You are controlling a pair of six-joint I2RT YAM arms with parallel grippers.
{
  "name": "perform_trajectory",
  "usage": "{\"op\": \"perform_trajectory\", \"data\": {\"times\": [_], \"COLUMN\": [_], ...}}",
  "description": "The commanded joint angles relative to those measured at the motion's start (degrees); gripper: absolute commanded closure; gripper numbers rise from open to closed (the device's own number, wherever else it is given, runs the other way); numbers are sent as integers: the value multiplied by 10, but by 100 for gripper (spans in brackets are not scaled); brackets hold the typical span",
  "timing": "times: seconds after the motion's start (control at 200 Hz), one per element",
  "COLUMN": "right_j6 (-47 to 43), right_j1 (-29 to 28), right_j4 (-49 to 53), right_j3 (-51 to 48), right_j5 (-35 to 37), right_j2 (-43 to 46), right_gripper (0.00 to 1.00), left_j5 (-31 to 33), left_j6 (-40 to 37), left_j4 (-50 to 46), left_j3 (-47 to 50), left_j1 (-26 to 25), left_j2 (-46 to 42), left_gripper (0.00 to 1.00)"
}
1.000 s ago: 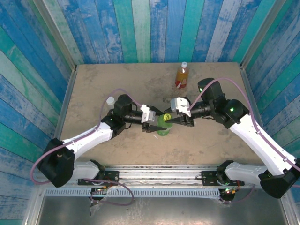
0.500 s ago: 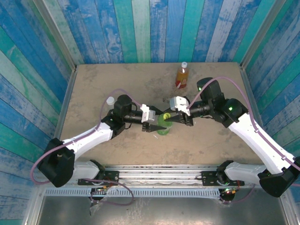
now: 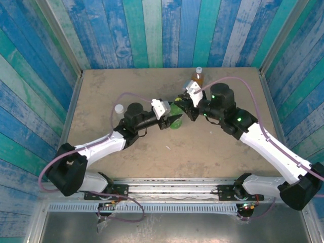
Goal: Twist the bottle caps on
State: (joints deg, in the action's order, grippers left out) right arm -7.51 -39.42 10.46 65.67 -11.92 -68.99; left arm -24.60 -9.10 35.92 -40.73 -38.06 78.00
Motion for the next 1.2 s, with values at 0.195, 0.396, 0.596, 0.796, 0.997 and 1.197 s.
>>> {"op": "perform_trajectory", "data": {"times": [0.195,0.396,0.596,0.796,0.997,1.197], "right_j6": [149,31,-170,-263,-283,-293], "right_j1": [-62,-1,30,47,66,69], "right_j4": [105,127,152,235,254,272], "right_j3": [37,55,29,53,76,93], "right_j5": [256,79,-159,-241,-252,-272], "right_j2": [-65,-26,51,59,42,24], "right_gripper": [74,58,36,39,40,46], "left_j5": [182,164,-28,-221,-317,-362], "left_j6": [5,-8,-51,-134,-185,-223], "left_j4": [98,78,6,-70,-140,-188], "left_j3": [-65,-34,-16,-29,-51,-67], "left_j1": [-39,-25,11,11,11,11], "left_j2": [51,25,-6,-22,-20,-17], "left_gripper": [41,41,41,40,39,40]}}
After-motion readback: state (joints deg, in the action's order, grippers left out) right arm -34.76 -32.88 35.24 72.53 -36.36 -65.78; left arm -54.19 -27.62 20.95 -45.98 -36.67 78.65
